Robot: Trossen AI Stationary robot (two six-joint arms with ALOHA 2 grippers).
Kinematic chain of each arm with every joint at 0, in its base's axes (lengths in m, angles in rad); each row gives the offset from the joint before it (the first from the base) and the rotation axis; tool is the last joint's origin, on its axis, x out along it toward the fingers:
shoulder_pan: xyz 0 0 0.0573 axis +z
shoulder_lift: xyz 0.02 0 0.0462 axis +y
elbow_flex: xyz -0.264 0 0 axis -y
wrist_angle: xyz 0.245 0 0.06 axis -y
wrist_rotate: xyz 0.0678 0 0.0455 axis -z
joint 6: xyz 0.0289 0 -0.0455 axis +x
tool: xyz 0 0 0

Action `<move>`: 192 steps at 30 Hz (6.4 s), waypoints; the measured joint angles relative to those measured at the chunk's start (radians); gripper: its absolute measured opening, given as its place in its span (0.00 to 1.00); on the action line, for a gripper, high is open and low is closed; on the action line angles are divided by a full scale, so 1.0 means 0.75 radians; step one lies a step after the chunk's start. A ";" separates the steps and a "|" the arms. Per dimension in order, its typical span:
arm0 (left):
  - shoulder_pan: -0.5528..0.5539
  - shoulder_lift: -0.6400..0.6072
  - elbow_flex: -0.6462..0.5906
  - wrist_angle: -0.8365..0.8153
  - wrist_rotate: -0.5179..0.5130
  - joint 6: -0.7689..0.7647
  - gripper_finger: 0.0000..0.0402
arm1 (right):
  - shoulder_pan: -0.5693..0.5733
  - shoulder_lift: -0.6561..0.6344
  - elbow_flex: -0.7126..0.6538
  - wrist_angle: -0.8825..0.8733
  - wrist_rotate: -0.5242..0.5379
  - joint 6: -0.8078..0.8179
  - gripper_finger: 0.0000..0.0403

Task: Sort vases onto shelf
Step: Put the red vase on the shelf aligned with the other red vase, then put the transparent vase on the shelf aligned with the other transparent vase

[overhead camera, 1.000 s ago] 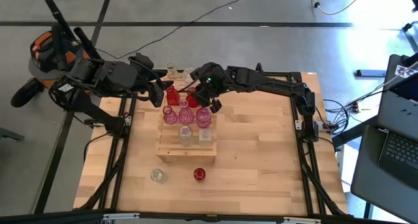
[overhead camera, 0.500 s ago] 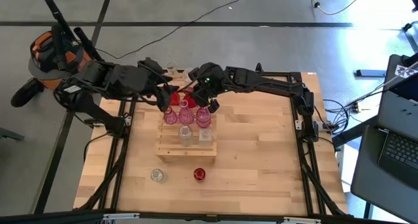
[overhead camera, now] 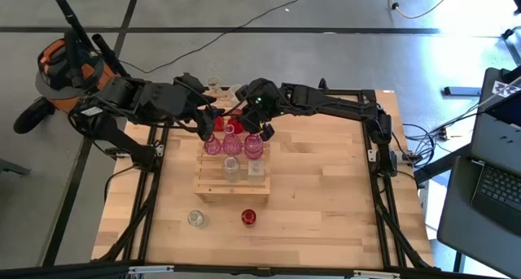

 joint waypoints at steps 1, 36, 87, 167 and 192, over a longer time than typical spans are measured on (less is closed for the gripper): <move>-0.001 0.000 0.000 0.000 0.000 0.000 0.51 | 0.000 0.000 0.000 0.000 0.000 -0.002 0.00; -0.002 -0.001 0.001 0.000 0.071 -0.005 0.51 | 0.010 -0.007 0.330 -0.310 0.115 -0.003 0.13; -1.328 -0.084 -1.264 0.306 0.042 -1.861 0.51 | 1.074 -0.660 -1.734 1.535 0.447 1.775 0.33; -0.660 -0.318 -0.531 -0.226 0.458 -1.258 0.05 | 0.998 -0.681 -1.732 1.474 0.182 1.763 0.41; 0.006 -0.311 -0.717 -0.010 1.023 -0.473 0.07 | 0.991 -0.682 -1.732 1.475 0.219 1.834 0.41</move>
